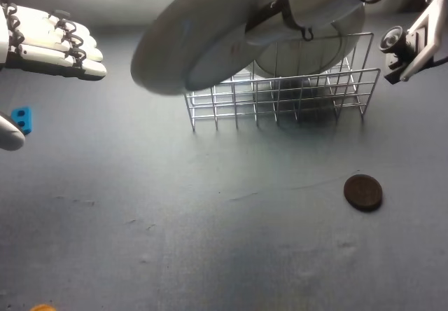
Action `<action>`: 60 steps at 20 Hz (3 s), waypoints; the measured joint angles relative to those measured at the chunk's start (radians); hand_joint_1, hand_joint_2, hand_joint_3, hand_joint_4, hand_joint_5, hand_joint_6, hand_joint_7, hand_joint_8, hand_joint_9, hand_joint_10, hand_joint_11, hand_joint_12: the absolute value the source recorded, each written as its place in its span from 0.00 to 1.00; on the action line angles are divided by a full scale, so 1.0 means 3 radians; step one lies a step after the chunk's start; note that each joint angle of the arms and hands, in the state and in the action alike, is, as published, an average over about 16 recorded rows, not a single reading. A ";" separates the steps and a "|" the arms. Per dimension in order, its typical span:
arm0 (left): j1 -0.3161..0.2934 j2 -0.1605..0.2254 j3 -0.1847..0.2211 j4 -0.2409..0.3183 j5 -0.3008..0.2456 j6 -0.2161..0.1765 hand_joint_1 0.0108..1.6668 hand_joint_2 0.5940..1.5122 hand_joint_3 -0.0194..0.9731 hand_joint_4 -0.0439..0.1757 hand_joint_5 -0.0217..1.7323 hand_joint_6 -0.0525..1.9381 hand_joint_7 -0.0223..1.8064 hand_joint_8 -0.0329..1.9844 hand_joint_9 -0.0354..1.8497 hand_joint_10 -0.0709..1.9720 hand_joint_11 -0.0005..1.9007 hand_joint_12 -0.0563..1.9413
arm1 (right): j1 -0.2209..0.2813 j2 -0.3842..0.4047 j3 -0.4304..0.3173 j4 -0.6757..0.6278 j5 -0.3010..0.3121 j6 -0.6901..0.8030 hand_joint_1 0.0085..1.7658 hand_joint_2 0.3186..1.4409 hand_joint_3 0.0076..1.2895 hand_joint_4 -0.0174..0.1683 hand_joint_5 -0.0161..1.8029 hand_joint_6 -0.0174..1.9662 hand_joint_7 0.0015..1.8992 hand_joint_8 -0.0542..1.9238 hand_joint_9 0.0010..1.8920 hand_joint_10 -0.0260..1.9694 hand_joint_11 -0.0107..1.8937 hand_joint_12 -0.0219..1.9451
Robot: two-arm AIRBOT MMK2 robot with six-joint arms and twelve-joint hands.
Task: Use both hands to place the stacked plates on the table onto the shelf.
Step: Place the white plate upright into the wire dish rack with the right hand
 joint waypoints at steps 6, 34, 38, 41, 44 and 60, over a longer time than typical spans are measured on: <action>0.0000 0.0000 0.0000 0.0003 0.0000 0.0000 0.00 0.58 0.04 0.22 0.02 0.03 0.02 0.01 0.03 0.01 0.01 0.03 | 0.0082 -0.0005 0.0106 -0.0496 -0.0061 0.0835 0.77 0.57 0.00 0.11 0.55 0.47 0.56 0.43 0.56 0.49 0.46 0.56; 0.0000 -0.0009 0.0000 0.0056 0.0002 0.0004 0.00 0.58 0.04 0.22 0.02 0.03 0.02 0.01 0.03 0.01 0.01 0.03 | -0.0002 -0.0266 0.0716 -0.0681 -0.0486 0.1689 0.78 0.59 0.00 0.05 0.54 0.46 0.57 0.42 0.56 0.51 0.46 0.56; 0.0002 -0.0012 0.0000 0.0058 0.0002 0.0006 0.00 0.58 0.04 0.22 0.02 0.03 0.02 0.01 0.03 0.01 0.01 0.03 | -0.0057 -0.0333 0.0786 -0.0676 -0.0511 0.1680 0.78 0.59 0.00 0.05 0.53 0.46 0.57 0.42 0.56 0.51 0.46 0.56; 0.0003 -0.0015 0.0001 0.0059 0.0002 0.0008 0.00 0.58 0.04 0.22 0.02 0.03 0.02 0.01 0.03 0.01 0.01 0.03 | -0.0105 -0.0385 0.0841 -0.0673 -0.0538 0.1666 0.78 0.59 0.00 0.05 0.53 0.46 0.57 0.42 0.56 0.51 0.46 0.56; 0.0005 -0.0017 0.0001 0.0060 0.0002 0.0010 0.00 0.58 0.04 0.22 0.02 0.03 0.02 0.01 0.03 0.01 0.01 0.03 | -0.0154 -0.0439 0.0896 -0.0669 -0.0561 0.1644 0.78 0.59 0.00 0.05 0.53 0.46 0.57 0.42 0.56 0.51 0.47 0.57; 0.0007 -0.0022 0.0001 0.0063 0.0002 0.0016 0.00 0.58 0.04 0.22 0.02 0.03 0.02 0.01 0.03 0.01 0.01 0.03 | -0.0390 -0.0677 0.1131 -0.0663 -0.0594 0.1474 0.76 0.60 0.00 0.06 0.53 0.46 0.56 0.43 0.56 0.43 0.46 0.58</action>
